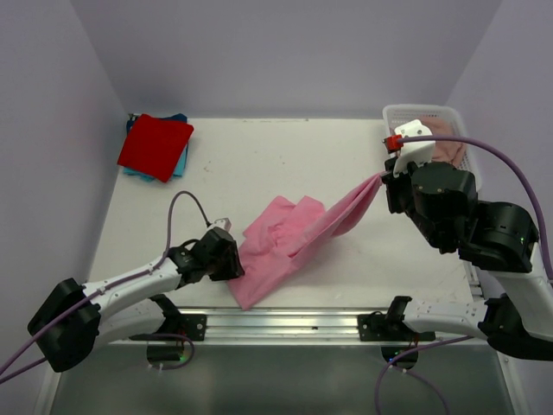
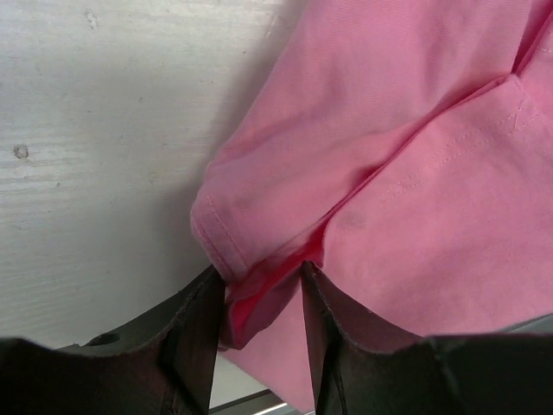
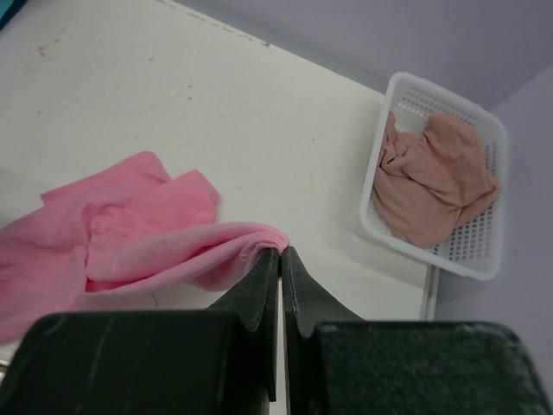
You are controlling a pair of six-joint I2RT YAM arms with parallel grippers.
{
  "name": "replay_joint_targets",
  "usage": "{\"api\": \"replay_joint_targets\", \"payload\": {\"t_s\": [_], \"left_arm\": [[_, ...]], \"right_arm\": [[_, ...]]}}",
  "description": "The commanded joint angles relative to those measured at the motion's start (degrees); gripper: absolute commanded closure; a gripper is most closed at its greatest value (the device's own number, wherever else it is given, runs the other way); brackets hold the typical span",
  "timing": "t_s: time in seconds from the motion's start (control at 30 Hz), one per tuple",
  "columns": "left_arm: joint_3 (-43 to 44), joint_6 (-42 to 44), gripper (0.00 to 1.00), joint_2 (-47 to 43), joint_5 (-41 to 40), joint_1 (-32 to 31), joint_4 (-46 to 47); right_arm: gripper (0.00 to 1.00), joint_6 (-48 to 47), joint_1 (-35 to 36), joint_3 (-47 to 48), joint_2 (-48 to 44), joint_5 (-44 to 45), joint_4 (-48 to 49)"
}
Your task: Fold and stack the t-shirts
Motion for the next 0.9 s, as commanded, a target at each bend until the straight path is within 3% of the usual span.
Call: {"api": "replay_joint_targets", "payload": {"t_s": [0.0,0.03,0.13,0.17,0.23,0.3,0.33,0.37,0.43,0.53,0.63,0.87], "left_arm": [[-0.94,0.59,0.55,1.03,0.50,-0.46,1.83],[-0.94,0.68,0.56,1.03,0.67,-0.55,1.91],[-0.68,0.86,0.71,0.77,1.03,-0.55,1.65],[-0.68,0.86,0.84,0.60,0.94,-0.55,1.13],[-0.33,0.95,1.00,0.24,1.03,-0.55,0.43],[0.20,0.95,1.00,-0.28,1.46,-0.64,-1.16],[0.46,0.95,0.98,-0.46,1.64,-0.72,-1.77],[0.64,0.86,0.88,-0.81,1.73,-1.07,-3.08],[1.17,0.59,0.80,-1.95,1.73,-1.34,-4.32],[1.00,0.59,0.60,-3.09,1.99,-1.60,-6.08],[1.17,0.51,0.50,-4.23,2.43,-1.60,-7.84],[1.08,0.77,0.46,-6.18,2.79,-1.60,-8.37]], "right_arm": [[1.00,-0.43,-0.01,-0.01,-0.26,0.77,2.05],[1.00,-0.34,-0.01,-0.10,-0.26,0.86,2.05],[1.00,-0.43,-0.01,-0.10,-0.26,1.21,2.05],[1.00,-0.51,-0.01,-0.10,-0.17,1.30,2.05],[1.00,-0.43,-0.01,-0.01,0.00,1.21,2.05],[1.00,-0.51,-0.01,0.08,0.00,1.39,2.05],[1.00,-0.43,-0.01,0.16,0.09,1.30,1.96],[1.00,-0.51,-0.01,0.25,0.09,1.21,1.96],[1.00,-0.43,-0.01,0.34,0.09,1.21,1.96],[1.00,-0.43,-0.01,0.43,0.09,1.30,1.96],[1.00,-0.34,-0.01,0.43,0.09,1.12,1.96],[1.00,-0.43,-0.01,0.25,0.18,0.95,2.22]]}}
